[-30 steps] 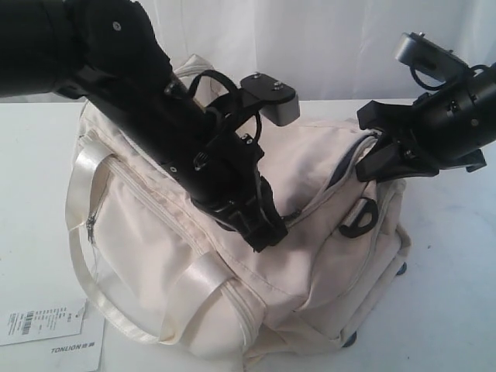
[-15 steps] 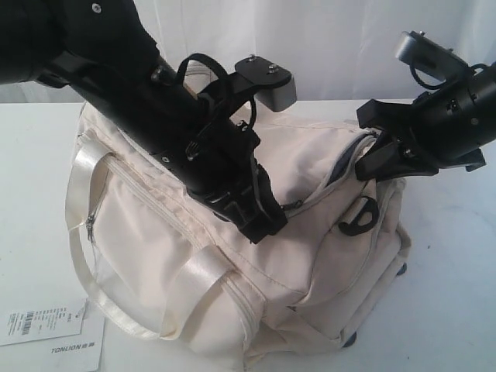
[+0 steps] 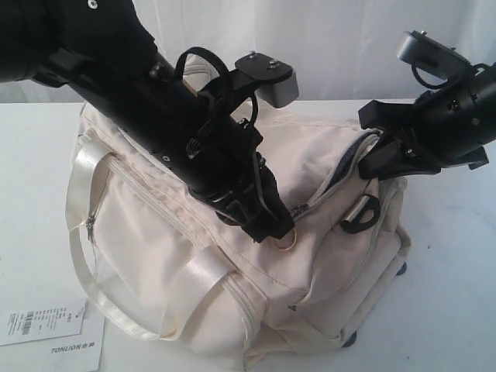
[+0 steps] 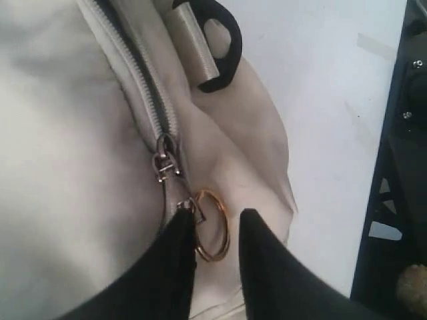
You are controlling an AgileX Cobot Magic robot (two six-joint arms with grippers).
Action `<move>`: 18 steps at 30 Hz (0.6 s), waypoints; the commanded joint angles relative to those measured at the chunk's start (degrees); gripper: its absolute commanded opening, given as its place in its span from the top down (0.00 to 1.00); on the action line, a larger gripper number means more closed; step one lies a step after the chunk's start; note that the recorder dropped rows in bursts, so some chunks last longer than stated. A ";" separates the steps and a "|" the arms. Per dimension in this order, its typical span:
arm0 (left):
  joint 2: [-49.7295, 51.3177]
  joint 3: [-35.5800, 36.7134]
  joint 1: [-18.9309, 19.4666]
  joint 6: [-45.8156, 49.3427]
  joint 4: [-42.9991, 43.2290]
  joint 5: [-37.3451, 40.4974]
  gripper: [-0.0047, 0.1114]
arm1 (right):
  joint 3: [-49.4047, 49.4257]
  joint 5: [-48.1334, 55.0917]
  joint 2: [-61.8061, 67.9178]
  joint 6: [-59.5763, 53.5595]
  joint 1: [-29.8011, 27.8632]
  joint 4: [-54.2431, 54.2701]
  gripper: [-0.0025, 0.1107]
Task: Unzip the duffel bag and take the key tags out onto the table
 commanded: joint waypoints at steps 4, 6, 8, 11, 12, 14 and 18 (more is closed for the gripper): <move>-0.76 0.29 -0.15 -0.28 -1.12 1.07 0.96 | 0.14 -1.43 -0.43 -0.72 -0.29 -0.40 0.98; -0.76 0.29 -0.15 -0.28 -1.36 1.23 0.93 | 0.14 -1.43 -0.43 -0.72 -0.29 -0.40 0.98; -0.65 0.29 -0.15 -1.51 -1.35 1.62 0.86 | 0.14 -1.43 -0.43 -0.72 -0.29 -0.40 0.98; -0.02 0.29 -0.15 -3.31 -1.38 1.67 0.67 | 0.14 -1.43 -0.43 -0.72 -0.29 -0.40 0.98; 0.33 0.29 -0.15 -3.71 -1.63 1.67 0.58 | 0.14 -1.43 -0.43 -0.72 -0.29 -0.40 0.98; 1.40 0.43 -0.15 -3.71 -2.58 1.67 0.45 | 0.14 -1.43 -0.43 -0.72 -0.29 -0.40 0.98; 3.66 0.42 -0.15 -3.81 -3.62 1.55 0.42 | 0.14 -1.43 -0.43 -0.72 -0.29 -0.40 0.98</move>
